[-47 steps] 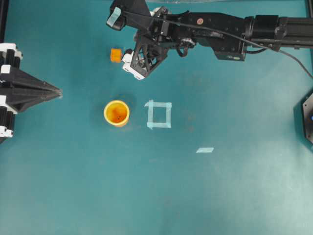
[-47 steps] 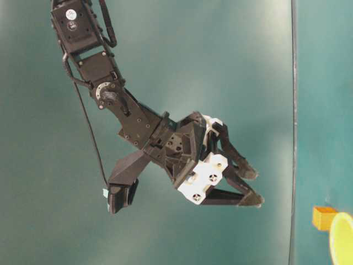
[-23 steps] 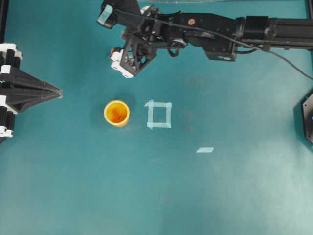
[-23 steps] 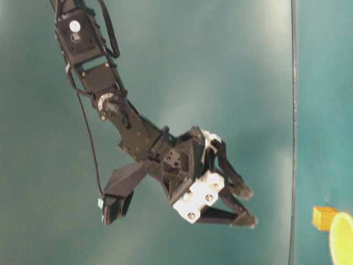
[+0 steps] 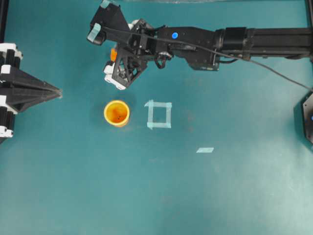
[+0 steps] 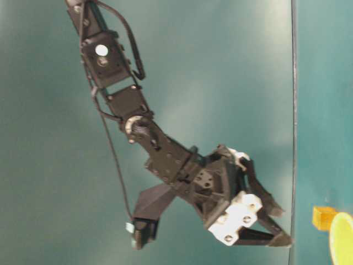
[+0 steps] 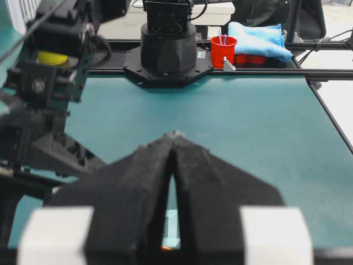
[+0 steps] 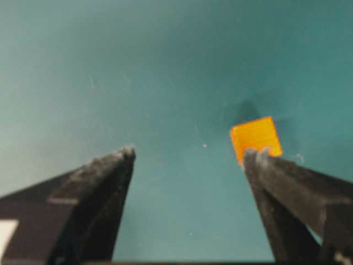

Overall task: Lift the orange block with right arm.
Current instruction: 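Lower the right gripper around the orange cube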

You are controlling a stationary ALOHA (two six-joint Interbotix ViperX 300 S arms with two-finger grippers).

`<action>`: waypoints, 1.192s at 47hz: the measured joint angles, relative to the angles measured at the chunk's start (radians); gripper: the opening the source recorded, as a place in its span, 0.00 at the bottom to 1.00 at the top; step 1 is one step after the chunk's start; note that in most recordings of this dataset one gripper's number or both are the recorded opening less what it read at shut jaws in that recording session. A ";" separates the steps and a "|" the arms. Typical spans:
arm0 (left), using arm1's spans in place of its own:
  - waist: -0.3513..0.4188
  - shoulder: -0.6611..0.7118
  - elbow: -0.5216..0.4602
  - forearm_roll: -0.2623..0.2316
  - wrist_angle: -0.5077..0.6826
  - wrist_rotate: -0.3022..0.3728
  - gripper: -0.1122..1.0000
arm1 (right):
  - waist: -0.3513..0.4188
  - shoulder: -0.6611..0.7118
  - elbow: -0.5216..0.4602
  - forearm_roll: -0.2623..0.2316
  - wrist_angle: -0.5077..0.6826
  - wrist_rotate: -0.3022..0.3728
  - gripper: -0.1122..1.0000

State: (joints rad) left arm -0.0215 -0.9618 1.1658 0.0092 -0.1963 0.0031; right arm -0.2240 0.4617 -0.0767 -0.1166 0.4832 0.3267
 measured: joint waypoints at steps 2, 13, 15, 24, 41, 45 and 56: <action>0.000 -0.002 0.000 -0.002 0.000 0.002 0.10 | -0.002 0.008 0.000 0.000 -0.003 0.000 0.74; 0.000 -0.002 0.000 0.000 0.000 0.002 0.10 | -0.011 0.029 0.000 -0.008 -0.023 0.000 0.74; 0.000 0.000 0.000 -0.002 0.000 0.002 0.10 | -0.015 0.029 0.000 -0.017 -0.028 0.000 0.74; 0.002 0.000 0.000 -0.002 0.000 0.002 0.10 | -0.037 0.029 0.000 -0.037 -0.029 0.000 0.74; 0.000 -0.002 0.000 0.000 0.000 0.002 0.10 | -0.038 0.051 0.000 -0.037 -0.051 0.002 0.74; 0.002 0.000 0.000 -0.002 0.000 0.003 0.10 | -0.038 0.057 0.000 -0.037 -0.058 0.003 0.74; 0.002 0.000 0.000 -0.002 0.000 0.003 0.10 | -0.038 0.080 -0.021 -0.037 -0.081 0.003 0.74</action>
State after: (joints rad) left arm -0.0199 -0.9618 1.1658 0.0077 -0.1963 0.0061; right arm -0.2623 0.5415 -0.0982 -0.1534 0.4019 0.3298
